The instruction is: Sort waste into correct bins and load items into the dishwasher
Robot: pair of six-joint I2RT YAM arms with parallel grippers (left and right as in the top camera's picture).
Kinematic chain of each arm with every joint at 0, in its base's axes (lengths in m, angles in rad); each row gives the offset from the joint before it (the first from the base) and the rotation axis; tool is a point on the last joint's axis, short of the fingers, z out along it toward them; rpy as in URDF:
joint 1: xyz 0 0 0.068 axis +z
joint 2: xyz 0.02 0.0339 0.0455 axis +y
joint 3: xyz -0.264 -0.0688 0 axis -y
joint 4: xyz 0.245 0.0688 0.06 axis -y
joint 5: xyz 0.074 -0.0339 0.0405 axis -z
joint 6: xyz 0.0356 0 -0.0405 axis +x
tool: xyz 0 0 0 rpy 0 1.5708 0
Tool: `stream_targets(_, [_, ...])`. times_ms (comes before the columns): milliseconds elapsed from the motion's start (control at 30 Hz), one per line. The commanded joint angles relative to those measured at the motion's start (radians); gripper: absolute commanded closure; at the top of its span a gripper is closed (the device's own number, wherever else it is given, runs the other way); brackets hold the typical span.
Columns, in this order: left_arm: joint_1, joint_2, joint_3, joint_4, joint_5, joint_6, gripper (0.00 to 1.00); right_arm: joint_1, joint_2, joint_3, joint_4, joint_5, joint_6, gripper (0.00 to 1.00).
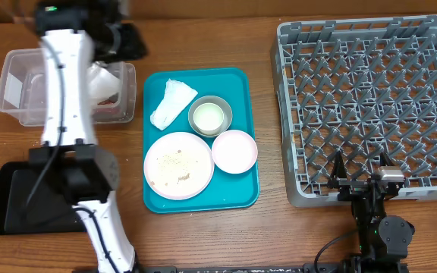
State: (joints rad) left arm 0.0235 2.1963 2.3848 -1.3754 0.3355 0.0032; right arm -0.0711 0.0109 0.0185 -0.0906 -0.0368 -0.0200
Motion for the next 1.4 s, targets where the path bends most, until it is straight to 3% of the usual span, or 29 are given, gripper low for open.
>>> stream_targets(0, [-0.110,0.025,-0.005,-0.004,-0.126,0.079,0.51,-0.003,-0.008,-0.010,0.007,0.006,-0.003,0.00])
stream_targets(200, [-0.198,0.091,-0.016,-0.007,-0.296,0.062,0.47,-0.003,-0.008,-0.010,0.007,0.006,-0.003,0.00])
stream_targets(500, [-0.209,0.236,-0.027,-0.034,-0.270,0.045,0.55,-0.003,-0.008,-0.010,0.007,0.006,-0.003,0.00])
stream_targets(1033, [-0.220,0.450,-0.028,-0.085,-0.300,0.049,0.56,-0.003,-0.008,-0.010,0.007,0.006,-0.003,0.00])
stream_targets(1100, [-0.220,0.454,-0.028,-0.083,-0.303,0.049,0.65,-0.003,-0.008,-0.010,0.007,0.006,-0.003,0.00])
stream_targets(1167, [-0.220,0.454,-0.028,-0.080,-0.303,0.049,0.92,-0.003,-0.008,-0.010,0.007,0.006,-0.003,0.00])
stream_targets(1200, [-0.220,0.453,-0.026,-0.081,-0.302,0.048,0.96,-0.003,-0.008,-0.010,0.007,0.006,-0.003,0.00])
stream_targets(1367, [-0.220,0.448,0.006,-0.110,-0.303,0.014,0.96,-0.003,-0.008,-0.010,0.007,0.006,-0.003,0.00])
